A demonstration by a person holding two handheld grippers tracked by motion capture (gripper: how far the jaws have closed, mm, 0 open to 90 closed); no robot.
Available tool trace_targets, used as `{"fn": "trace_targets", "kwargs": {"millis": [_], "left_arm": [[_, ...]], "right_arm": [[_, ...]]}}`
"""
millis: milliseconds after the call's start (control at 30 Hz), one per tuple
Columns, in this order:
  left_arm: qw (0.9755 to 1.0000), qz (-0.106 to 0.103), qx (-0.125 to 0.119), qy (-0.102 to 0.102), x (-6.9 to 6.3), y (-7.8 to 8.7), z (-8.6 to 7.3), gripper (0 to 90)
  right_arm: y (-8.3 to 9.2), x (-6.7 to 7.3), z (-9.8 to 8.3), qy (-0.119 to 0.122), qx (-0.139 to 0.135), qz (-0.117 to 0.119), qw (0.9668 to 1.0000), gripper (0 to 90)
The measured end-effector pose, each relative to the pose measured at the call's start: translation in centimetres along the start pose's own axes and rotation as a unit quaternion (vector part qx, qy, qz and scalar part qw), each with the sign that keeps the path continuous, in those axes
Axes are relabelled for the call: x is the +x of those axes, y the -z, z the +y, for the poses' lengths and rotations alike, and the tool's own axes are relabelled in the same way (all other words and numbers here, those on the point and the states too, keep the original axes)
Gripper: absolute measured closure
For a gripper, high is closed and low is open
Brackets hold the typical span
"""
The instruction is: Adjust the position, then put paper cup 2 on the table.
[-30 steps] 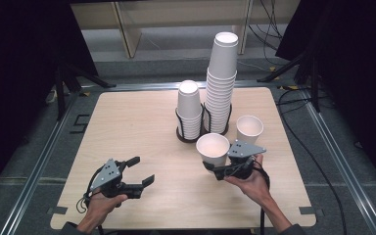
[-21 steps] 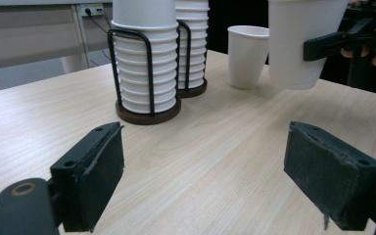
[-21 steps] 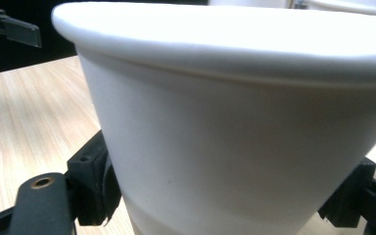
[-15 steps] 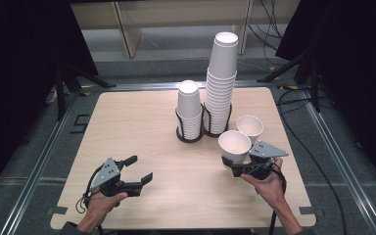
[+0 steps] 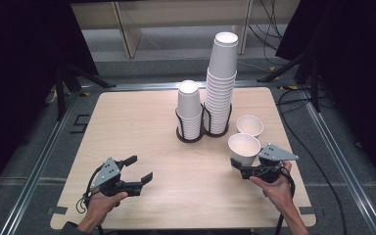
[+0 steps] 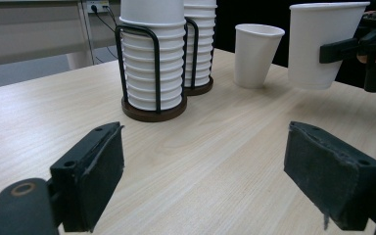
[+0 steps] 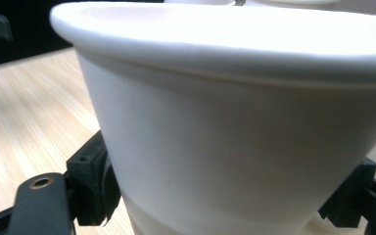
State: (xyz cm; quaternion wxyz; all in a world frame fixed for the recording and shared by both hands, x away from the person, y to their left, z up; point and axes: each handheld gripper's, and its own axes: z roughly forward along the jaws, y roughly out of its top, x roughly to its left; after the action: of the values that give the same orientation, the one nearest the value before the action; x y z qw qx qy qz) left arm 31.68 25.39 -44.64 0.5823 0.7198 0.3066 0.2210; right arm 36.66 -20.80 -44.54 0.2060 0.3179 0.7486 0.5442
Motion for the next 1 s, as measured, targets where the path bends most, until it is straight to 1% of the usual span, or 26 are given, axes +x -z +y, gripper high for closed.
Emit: {"fn": "trace_targets", "kwargs": {"millis": [33, 67, 100, 133, 167, 233, 267, 300, 333, 367, 400, 433, 467, 500, 600, 633, 667, 700, 733, 767, 800, 867, 900, 933, 967, 1000], "left_arm": [[1.0000, -0.001, 0.000, 0.000, 0.0, 0.0, 0.0, 14.7], [1.0000, -0.001, 0.002, 0.000, 0.0, 0.0, 0.0, 14.6], [1.0000, -0.001, 0.002, 0.000, 0.0, 0.0, 0.0, 14.6], [1.0000, 0.000, 0.003, 0.000, 0.0, 0.0, 0.0, 14.7], [1.0000, 0.000, 0.003, 0.001, 0.0, 0.0, 0.0, 14.6], [1.0000, 0.000, 0.003, -0.001, 0.1, 0.0, 0.0, 14.6], [1.0000, 0.000, 0.004, -0.001, 0.1, 0.0, 0.0, 14.7], [1.0000, 0.000, 0.004, -0.001, 0.1, 0.0, 0.0, 14.6], [1.0000, -0.001, 0.001, 0.002, 0.0, 0.0, 0.0, 14.6], [1.0000, 0.000, 0.004, 0.002, 0.0, 0.0, 0.0, 14.6], [1.0000, 0.000, 0.003, 0.002, 0.0, 0.0, 0.0, 14.6], [1.0000, 0.000, 0.003, 0.002, 0.0, 0.0, 0.0, 14.6], [1.0000, 0.000, 0.003, 0.002, 0.0, 0.0, 0.0, 14.6], [1.0000, 0.000, 0.003, 0.001, 0.0, 0.0, 0.0, 14.7], [1.0000, -0.001, 0.003, 0.000, 0.0, 0.0, 0.0, 14.6], [1.0000, -0.001, 0.003, 0.000, 0.0, 0.0, -0.1, 14.6], [1.0000, -0.001, 0.003, 0.000, 0.0, 0.1, 0.0, 14.6], [1.0000, -0.002, 0.002, 0.001, 0.0, 0.1, 0.0, 14.6], [1.0000, -0.002, 0.002, 0.001, 0.0, 0.1, 0.0, 14.6], [1.0000, -0.001, 0.001, 0.001, 0.0, 0.1, 0.0, 14.6], [1.0000, -0.001, 0.001, 0.000, 0.0, 0.1, 0.0, 14.6], [1.0000, 0.000, 0.001, 0.000, 0.1, 0.0, -0.1, 14.6], [1.0000, 0.000, 0.001, 0.001, 0.1, 0.0, -0.1, 14.6], [1.0000, -0.002, -0.004, 0.002, 0.1, -0.1, -0.1, 14.6], [0.9999, -0.007, -0.012, 0.003, 0.1, -0.2, -0.2, 14.6], [0.9999, -0.007, -0.012, 0.003, 0.1, -0.2, -0.2, 14.6]], "right_arm": [[0.2, 0.1, -0.1, -0.020, -0.001, 0.001, 0.9998, 20.2], [0.2, -0.1, -0.1, -0.015, -0.007, 0.007, 0.9998, 20.2], [0.3, -0.3, -0.2, -0.004, -0.012, -0.001, 0.9999, 20.2], [0.3, -0.3, -0.3, -0.005, -0.008, -0.002, 1.0000, 20.2], [0.4, -0.2, -0.5, -0.018, 0.000, -0.002, 0.9998, 20.2], [0.4, -0.7, -0.8, 0.004, -0.002, -0.004, 1.0000, 20.2], [0.4, -0.7, -0.9, -0.001, 0.005, -0.011, 0.9999, 20.2], [0.3, -0.8, -1.1, -0.003, 0.003, -0.003, 1.0000, 20.2], [0.4, -0.9, -1.2, -0.001, 0.003, -0.008, 1.0000, 20.2], [0.3, -0.9, -1.4, -0.009, 0.004, -0.006, 0.9999, 20.1], [0.3, -1.2, -1.5, 0.006, -0.002, -0.009, 0.9999, 20.1], [0.4, -1.0, -1.5, -0.005, 0.009, -0.002, 0.9999, 20.1], [0.4, -1.2, -1.5, 0.010, 0.003, -0.010, 0.9999, 20.1], [0.4, -1.1, -1.5, 0.002, 0.010, -0.004, 0.9999, 20.1], [0.3, -1.1, -1.6, 0.010, 0.008, -0.007, 0.9999, 20.0], [0.1, -1.2, -1.7, 0.007, 0.002, -0.001, 1.0000, 20.0], [0.1, -1.2, -1.7, 0.012, 0.010, -0.007, 0.9999, 20.1], [0.1, -1.4, -1.7, 0.024, 0.004, -0.016, 0.9996, 20.0], [0.1, -1.5, -1.7, 0.021, 0.010, -0.013, 0.9996, 20.0], [0.0, -1.7, -1.7, 0.029, 0.008, -0.017, 0.9994, 20.0], [0.0, -1.7, -1.8, 0.021, 0.011, -0.016, 0.9996, 20.0], [-0.3, -1.9, -2.0, 0.025, 0.011, -0.015, 0.9995, 19.9], [-0.3, -1.9, -2.0, 0.027, 0.012, -0.019, 0.9994, 19.9], [-0.5, -1.9, -2.1, 0.024, 0.012, -0.014, 0.9995, 19.9], [-0.6, -2.1, -2.1, 0.033, 0.009, -0.022, 0.9992, 19.9], [-0.7, -2.1, -2.1, 0.030, 0.013, -0.019, 0.9993, 19.9]]}}
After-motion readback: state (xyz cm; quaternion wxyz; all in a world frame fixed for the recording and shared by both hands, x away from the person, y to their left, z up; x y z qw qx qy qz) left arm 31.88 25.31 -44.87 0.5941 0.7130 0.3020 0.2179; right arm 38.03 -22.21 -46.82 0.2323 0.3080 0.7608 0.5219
